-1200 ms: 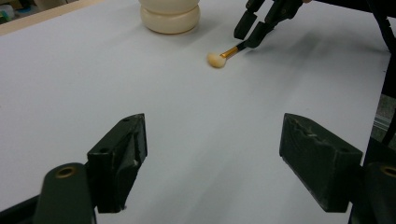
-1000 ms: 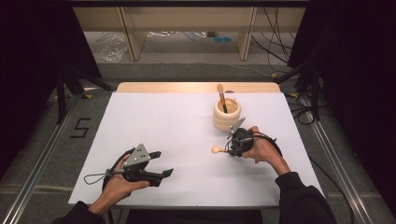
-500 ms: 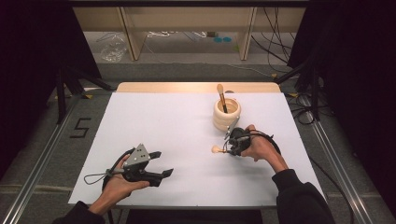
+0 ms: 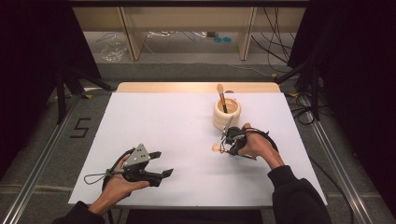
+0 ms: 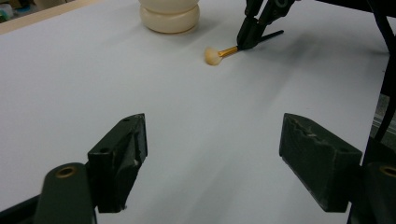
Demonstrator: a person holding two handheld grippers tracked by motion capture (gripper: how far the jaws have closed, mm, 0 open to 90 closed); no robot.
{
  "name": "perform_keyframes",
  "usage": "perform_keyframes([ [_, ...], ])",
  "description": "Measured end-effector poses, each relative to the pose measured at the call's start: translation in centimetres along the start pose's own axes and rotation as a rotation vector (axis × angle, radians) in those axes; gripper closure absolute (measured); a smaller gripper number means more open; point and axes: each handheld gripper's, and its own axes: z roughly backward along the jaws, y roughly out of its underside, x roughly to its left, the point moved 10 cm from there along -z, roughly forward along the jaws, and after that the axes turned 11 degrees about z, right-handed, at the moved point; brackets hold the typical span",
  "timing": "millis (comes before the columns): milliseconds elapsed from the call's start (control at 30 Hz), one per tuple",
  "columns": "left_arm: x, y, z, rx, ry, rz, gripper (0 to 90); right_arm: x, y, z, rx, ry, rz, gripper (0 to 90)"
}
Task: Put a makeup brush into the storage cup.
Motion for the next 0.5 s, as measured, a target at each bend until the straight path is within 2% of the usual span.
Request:
perform_keyframes([
  [33,-0.01,-0.01,0.00,-0.001,0.000,0.000,23.6,-0.04,-0.02,-0.02,0.002,0.003,0.003,82.5],
  [67,-0.01,-0.01,-0.01,-0.002,0.000,0.002,23.6,-0.31,0.16,0.01,0.016,0.011,0.030,82.6],
  [133,0.00,-0.02,0.01,-0.002,0.000,0.002,23.7,-0.35,0.18,0.03,0.024,0.009,0.032,82.7],
  [400,-0.04,-0.04,0.04,0.000,0.007,0.004,23.7,-0.25,0.21,0.05,0.021,-0.002,0.017,83.1],
  [500,0.08,-0.06,0.10,0.002,-0.002,-0.007,23.9,-0.27,0.24,0.06,0.021,0.001,0.012,83.2],
])
